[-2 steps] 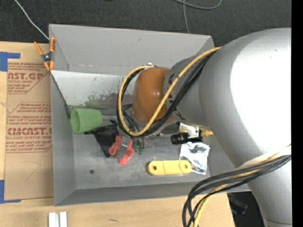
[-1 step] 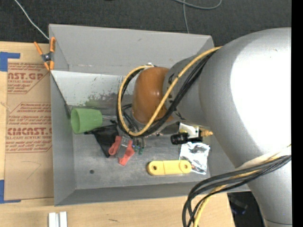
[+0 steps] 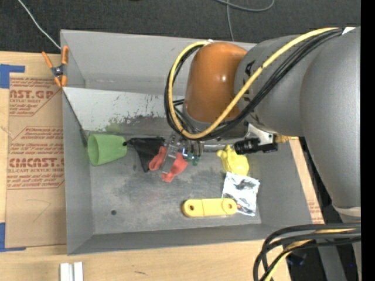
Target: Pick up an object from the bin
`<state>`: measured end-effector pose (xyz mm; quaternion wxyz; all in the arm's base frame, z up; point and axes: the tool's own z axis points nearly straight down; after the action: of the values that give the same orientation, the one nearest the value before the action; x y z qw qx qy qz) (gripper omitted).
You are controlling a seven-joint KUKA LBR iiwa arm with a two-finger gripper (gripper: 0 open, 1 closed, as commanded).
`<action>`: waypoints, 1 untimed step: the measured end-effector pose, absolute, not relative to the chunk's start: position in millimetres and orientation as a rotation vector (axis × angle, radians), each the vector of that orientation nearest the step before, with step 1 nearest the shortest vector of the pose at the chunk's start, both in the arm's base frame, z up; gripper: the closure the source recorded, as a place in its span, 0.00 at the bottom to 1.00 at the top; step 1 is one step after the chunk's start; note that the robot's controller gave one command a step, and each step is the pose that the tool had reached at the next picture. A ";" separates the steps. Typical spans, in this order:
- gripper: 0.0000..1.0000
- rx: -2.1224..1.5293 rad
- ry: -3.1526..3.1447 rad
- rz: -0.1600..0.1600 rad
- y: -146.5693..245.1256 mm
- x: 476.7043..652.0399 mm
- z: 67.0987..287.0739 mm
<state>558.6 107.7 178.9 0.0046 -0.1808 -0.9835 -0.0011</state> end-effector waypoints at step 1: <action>1.00 -0.523 -3.098 -0.007 124.1 565.5 114.7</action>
Offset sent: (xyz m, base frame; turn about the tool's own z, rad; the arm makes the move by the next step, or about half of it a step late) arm -0.0194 0.0041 0.1221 0.0885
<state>565.5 124.1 114.7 0.0001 -0.1665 -0.9860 -0.0023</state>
